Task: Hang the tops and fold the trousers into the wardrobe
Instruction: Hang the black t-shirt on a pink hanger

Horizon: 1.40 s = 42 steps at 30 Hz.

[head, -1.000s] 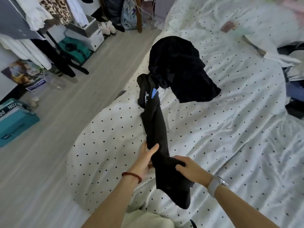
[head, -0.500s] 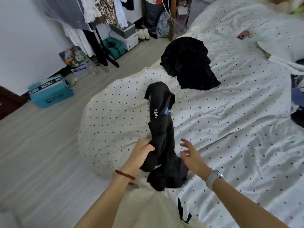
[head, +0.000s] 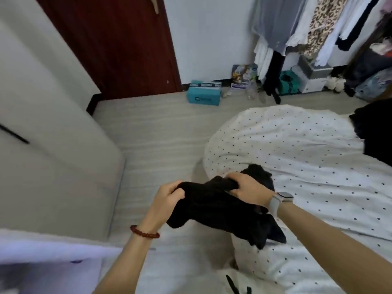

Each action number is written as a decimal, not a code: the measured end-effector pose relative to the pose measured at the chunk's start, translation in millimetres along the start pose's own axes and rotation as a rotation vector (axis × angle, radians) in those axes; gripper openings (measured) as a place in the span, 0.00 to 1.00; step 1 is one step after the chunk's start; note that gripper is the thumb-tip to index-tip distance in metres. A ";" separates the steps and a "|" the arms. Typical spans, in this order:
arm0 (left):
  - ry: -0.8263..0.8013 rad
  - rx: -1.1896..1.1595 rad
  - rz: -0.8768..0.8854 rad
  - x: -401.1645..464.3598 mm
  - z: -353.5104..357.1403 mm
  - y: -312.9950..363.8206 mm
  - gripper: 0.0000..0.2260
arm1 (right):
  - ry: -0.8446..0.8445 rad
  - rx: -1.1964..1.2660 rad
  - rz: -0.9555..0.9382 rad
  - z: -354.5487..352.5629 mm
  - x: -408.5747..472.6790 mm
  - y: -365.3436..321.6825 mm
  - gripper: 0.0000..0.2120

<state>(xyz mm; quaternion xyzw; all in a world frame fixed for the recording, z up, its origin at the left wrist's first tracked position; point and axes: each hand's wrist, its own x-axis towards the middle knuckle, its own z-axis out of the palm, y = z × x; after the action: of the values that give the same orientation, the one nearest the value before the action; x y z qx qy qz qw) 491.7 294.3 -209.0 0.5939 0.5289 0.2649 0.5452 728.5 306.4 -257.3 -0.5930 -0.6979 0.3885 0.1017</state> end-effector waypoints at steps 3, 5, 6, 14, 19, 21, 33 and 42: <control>0.099 -0.029 -0.089 -69.9 -50.6 -35.9 0.16 | -0.076 0.064 -0.117 40.8 -1.6 -68.2 0.10; 0.075 -0.059 -0.188 -115.8 -72.3 -60.4 0.16 | -0.156 0.045 -0.211 73.4 -12.4 -114.9 0.14; 0.073 -0.094 -0.241 -142.1 -80.0 -73.4 0.16 | -0.205 0.036 -0.273 95.0 -20.5 -139.2 0.14; 0.603 -0.259 -0.217 -319.6 -114.5 -143.3 0.04 | -0.394 -0.056 -0.512 253.8 -73.5 -286.0 0.13; 1.039 -0.260 -0.146 -414.8 -175.2 -140.9 0.08 | -0.496 -0.364 -0.651 324.1 -77.5 -351.1 0.08; 1.239 -0.322 -0.125 -449.2 -201.6 -141.3 0.08 | -0.490 -0.449 -0.670 352.2 -66.5 -373.2 0.09; 1.761 -0.080 -0.541 -608.0 -295.7 -185.5 0.07 | -0.809 -0.470 -1.034 481.7 -11.5 -552.9 0.14; 2.339 -0.038 -0.496 -706.9 -301.9 -160.5 0.05 | -1.039 -0.118 -1.370 542.4 -98.8 -674.7 0.16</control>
<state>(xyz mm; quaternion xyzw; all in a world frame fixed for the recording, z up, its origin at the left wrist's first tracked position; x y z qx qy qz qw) -44.0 -267.9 -92.6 -0.1338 0.8006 0.5404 -0.2217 -76.2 -8.5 -145.9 0.2077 -0.8789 0.4266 -0.0495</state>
